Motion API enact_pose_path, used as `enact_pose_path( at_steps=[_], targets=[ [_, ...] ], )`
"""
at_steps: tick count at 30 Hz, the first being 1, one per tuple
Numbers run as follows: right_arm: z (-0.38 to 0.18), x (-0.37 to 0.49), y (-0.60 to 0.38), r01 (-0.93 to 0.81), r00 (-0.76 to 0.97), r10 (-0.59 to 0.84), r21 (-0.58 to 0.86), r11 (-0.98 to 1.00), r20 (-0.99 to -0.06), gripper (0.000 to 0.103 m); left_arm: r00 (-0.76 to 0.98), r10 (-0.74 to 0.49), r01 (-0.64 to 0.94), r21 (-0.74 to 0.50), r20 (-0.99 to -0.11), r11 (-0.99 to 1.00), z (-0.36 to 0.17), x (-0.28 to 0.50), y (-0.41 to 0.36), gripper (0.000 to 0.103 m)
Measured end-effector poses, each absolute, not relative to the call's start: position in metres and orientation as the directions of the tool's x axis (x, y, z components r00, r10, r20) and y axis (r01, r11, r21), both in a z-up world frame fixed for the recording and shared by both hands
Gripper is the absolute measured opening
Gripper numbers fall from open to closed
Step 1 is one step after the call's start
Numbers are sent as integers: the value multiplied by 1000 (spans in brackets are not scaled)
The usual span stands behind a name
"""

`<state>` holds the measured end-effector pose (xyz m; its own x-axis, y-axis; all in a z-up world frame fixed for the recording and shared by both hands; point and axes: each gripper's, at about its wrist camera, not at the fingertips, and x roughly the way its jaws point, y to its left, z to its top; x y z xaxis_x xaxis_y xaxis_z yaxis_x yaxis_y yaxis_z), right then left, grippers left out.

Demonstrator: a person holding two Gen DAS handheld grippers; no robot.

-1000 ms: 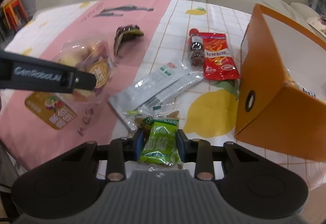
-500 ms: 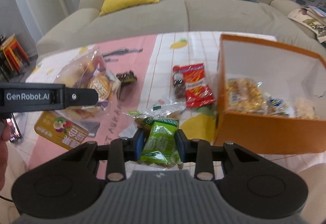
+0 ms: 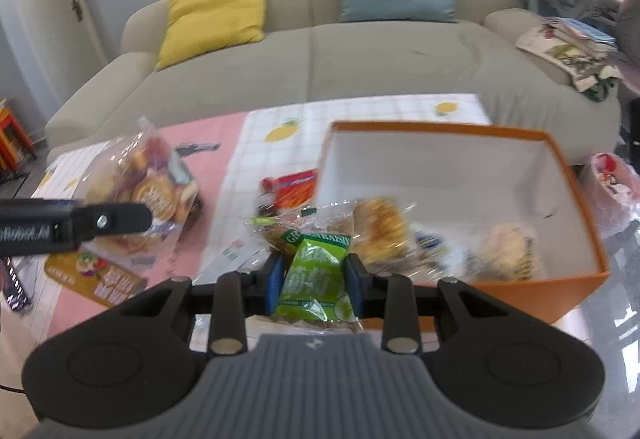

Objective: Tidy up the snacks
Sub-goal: 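Carry the clear bag and green pack over the orange box with both tools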

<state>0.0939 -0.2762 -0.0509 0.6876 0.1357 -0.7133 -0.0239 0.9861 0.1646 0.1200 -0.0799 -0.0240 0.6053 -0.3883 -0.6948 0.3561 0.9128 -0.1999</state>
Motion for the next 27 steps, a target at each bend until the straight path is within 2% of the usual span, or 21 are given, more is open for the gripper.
enact_pose_path(
  at_steps=[4, 13, 16, 27],
  targets=[
    [-42, 102, -309, 21, 699, 74, 124, 992, -711, 31, 568, -444, 416, -223, -693, 881, -19, 137, -108, 59],
    [-55, 130, -381, 145, 659, 55, 199, 969, -750, 31, 462, -503, 518, -239, -730, 822, -33, 177, -180, 59],
    [-62, 141, -390, 150, 654, 35, 175, 973, -756, 31, 425, -517, 549, -242, -743, 800, -42, 189, -205, 59],
    [-101, 167, -406, 119, 612, 35, 136, 984, -790, 31, 328, -410, 590, -154, -851, 792, -83, 229, -264, 59]
  ],
)
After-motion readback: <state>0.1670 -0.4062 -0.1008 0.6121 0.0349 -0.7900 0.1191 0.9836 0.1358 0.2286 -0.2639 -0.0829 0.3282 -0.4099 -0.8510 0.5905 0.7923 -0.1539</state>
